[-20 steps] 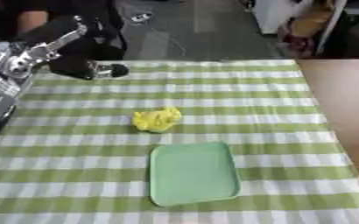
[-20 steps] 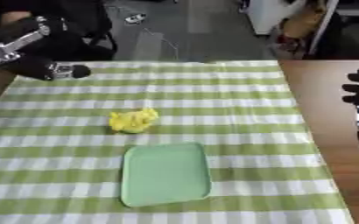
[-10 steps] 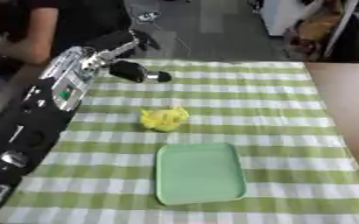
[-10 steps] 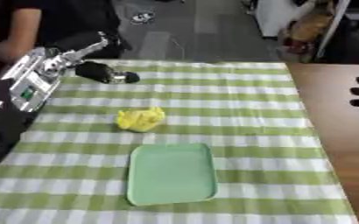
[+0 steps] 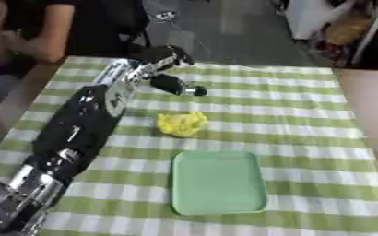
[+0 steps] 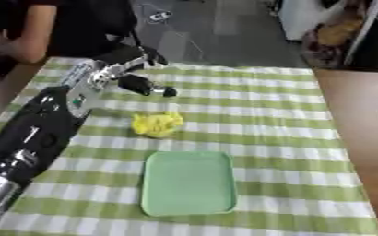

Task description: Pick up objects on the table and place them in the box.

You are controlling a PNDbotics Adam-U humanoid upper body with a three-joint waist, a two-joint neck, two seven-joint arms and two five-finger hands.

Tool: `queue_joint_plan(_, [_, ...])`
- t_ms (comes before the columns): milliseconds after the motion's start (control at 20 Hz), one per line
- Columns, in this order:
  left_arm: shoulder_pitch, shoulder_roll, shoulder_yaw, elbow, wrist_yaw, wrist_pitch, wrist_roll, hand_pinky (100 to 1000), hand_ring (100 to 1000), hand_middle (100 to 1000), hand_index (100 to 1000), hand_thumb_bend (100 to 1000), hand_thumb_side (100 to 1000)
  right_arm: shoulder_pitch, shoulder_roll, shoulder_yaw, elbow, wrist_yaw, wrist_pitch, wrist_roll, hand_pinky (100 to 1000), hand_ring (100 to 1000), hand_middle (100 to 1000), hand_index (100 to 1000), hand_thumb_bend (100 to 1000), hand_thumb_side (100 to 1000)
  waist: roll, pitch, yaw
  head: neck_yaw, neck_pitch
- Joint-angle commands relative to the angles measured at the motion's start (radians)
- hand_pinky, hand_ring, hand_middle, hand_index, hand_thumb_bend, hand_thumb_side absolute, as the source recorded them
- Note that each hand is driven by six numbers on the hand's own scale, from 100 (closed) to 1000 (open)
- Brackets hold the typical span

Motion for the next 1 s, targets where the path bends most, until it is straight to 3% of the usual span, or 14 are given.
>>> queue_joint_plan(50, [-0.024,-0.001,0.016,0.013,-0.020,-0.009,0.001,690,738,811,860,750,794,-0.006,-0.007,-0.001,-0.014,-0.007,-0.001,0.003,693,755,780,891,100,790,-0.002,-0.010,-0.003,0.010,-0.013])
queue_joint_plan(1000, [-0.019,-0.007,-0.021,0.079,-0.040,-0.057,-0.075,695,715,782,837,764,783,-0.009,-0.007,0.003,-0.014,-0.008,-0.002,0.009,693,755,780,892,100,789,0.006,-0.006,-0.014,0.017,-0.017])
